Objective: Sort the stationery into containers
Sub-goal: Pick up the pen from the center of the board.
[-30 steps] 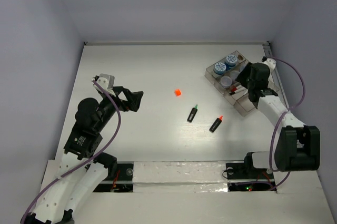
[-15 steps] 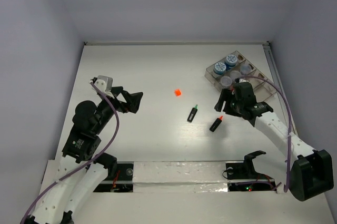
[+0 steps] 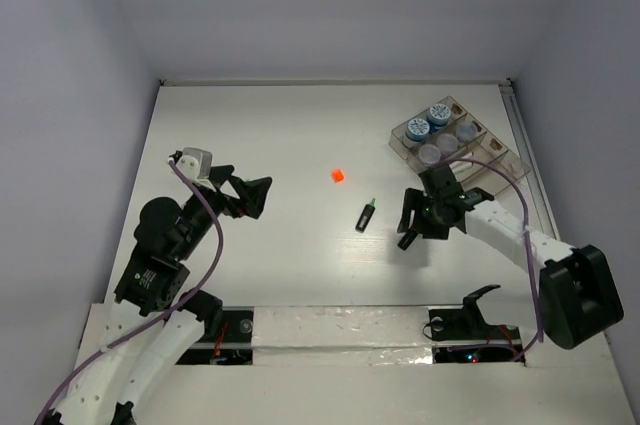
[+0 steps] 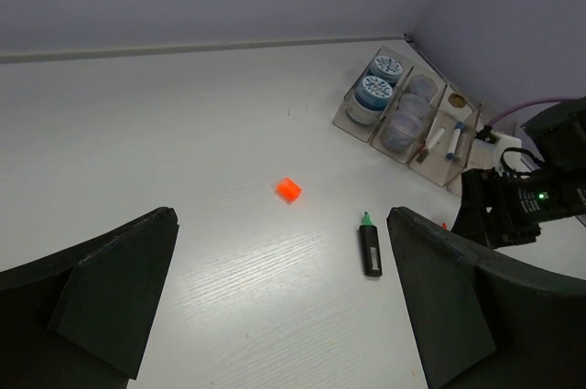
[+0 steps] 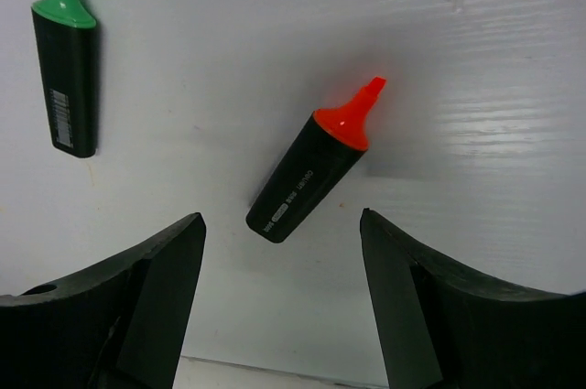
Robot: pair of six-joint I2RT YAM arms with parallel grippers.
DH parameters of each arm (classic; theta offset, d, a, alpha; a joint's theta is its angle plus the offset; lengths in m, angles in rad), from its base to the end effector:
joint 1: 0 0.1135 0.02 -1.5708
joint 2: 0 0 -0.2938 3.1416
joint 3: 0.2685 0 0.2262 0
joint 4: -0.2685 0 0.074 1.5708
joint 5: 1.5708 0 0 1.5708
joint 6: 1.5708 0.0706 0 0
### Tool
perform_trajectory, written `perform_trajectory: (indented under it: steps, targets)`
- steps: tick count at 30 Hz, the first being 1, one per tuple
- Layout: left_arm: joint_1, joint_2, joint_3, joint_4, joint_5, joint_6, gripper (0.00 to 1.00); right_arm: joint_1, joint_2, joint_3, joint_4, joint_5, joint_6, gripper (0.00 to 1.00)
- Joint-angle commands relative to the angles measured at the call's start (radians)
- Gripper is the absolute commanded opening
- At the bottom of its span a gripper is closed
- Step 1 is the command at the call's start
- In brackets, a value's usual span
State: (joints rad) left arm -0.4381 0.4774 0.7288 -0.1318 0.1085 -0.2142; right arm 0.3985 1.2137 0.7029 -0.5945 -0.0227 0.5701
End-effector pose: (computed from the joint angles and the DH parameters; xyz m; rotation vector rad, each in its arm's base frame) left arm 0.0860 -0.0487 0.3781 0.2551 1.4589 -0.6100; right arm 0.1854 0.0798 0.2053 0.2259 2.7119 0.3277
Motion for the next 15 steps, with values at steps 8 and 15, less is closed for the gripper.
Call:
perform_trajectory:
  steps: [8,15]
  targets:
    - [-0.011,0.001,0.008,0.044,0.013,0.006,0.99,0.046,0.135,-0.017,0.127,0.073,0.050,0.62]
    - [-0.020,0.024,0.006,0.046,0.045,0.001,0.99,0.046,0.184,-0.048,0.156,0.118,0.063,0.59]
